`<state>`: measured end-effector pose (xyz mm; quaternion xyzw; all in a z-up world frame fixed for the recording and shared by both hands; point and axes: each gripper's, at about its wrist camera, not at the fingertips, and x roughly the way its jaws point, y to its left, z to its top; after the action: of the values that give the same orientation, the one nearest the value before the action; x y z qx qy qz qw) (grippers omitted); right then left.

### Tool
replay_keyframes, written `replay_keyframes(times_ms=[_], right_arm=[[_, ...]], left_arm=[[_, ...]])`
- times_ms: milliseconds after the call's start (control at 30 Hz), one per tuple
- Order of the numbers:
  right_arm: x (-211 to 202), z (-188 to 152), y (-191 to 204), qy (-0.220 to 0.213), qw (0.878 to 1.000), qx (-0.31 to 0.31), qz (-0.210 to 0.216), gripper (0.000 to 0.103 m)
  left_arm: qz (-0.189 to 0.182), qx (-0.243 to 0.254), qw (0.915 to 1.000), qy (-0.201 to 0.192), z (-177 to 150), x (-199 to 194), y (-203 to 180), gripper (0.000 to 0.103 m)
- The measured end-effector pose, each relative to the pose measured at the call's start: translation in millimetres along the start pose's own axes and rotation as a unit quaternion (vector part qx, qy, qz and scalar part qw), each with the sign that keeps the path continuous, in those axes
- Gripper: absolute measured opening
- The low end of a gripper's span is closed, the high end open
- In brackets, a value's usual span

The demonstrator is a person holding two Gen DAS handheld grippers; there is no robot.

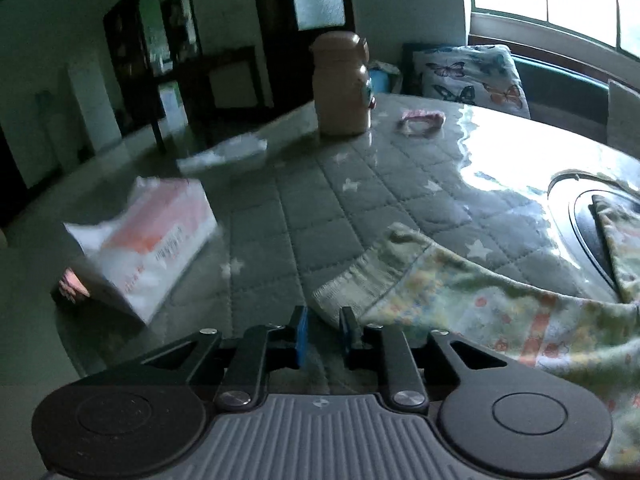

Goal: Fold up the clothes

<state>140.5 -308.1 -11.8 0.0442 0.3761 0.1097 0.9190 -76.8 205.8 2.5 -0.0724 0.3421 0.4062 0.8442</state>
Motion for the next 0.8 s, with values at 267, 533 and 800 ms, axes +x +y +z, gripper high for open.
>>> replay_keyframes(times_ms=[267, 533, 800], right_arm=[[5.4, 4.5, 26.6, 0.002, 0.999, -0.028, 0.040, 0.074], [20.4, 2.7, 58.2, 0.021, 0.994, -0.070, 0.078, 0.073], [38.5, 21.8, 69.2, 0.027, 0.991, -0.091, 0.090, 0.070]], left_arm=[[-0.060, 0.050, 0.9967, -0.024, 7.0, -9.2, -33.8, 0.022], [-0.100, 0.103, 0.9896, -0.002, 3.9, 5.2, -73.7, 0.028], [-0.154, 0.137, 0.9784, -0.019, 20.2, 5.2, -114.4, 0.031]])
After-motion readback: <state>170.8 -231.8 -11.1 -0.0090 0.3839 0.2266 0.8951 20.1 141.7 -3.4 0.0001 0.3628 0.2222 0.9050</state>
